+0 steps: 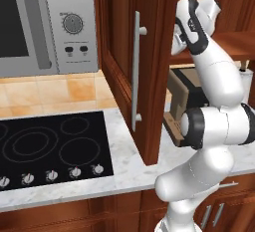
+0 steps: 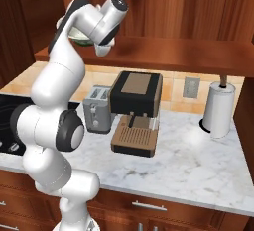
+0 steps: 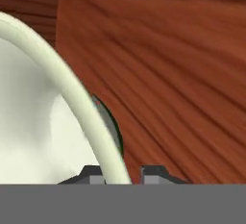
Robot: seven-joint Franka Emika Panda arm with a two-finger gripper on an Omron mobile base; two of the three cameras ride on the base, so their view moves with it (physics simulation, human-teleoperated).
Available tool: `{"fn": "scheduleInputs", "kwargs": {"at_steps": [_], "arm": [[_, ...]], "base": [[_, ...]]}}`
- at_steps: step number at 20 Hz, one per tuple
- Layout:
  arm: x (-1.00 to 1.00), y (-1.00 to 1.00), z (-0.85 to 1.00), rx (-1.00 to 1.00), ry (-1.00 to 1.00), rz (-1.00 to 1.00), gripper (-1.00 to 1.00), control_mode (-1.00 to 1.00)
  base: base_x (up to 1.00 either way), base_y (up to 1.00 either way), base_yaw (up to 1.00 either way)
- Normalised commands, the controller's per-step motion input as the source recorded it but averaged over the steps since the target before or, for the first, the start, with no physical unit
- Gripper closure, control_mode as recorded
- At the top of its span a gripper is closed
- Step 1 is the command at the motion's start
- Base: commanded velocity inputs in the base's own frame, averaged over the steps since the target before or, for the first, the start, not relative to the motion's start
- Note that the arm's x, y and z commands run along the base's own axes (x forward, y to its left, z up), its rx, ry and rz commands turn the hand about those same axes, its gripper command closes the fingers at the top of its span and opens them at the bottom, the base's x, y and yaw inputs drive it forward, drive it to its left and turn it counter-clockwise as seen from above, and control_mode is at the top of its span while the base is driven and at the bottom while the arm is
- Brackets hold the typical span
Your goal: Pick up the bowls from the cabinet and place each bowl in front of a stool on the dining counter.
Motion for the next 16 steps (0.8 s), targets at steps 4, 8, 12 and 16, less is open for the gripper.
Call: {"fn": "scheduleInputs", "kwargs": {"at_steps": [4,8,12,16], "arm": [[0.00,0.06,0.00,0.00,0.00,0.00,1.00,-1.00],[0.00,0.00,0.00,0.00,0.00,0.00,1.00,-1.00],[-0.10,-0.15,0.04,0.00,0.00,0.00,1.00,-1.00],[-0.30,-0.56,0.03,0.00,0.00,-0.08,1.00,-1.00]], "base": [[0.00,0.00,0.00],[0.00,0.00,0.00],[0.00,0.00,0.00],[0.00,0.00,0.00]]}}
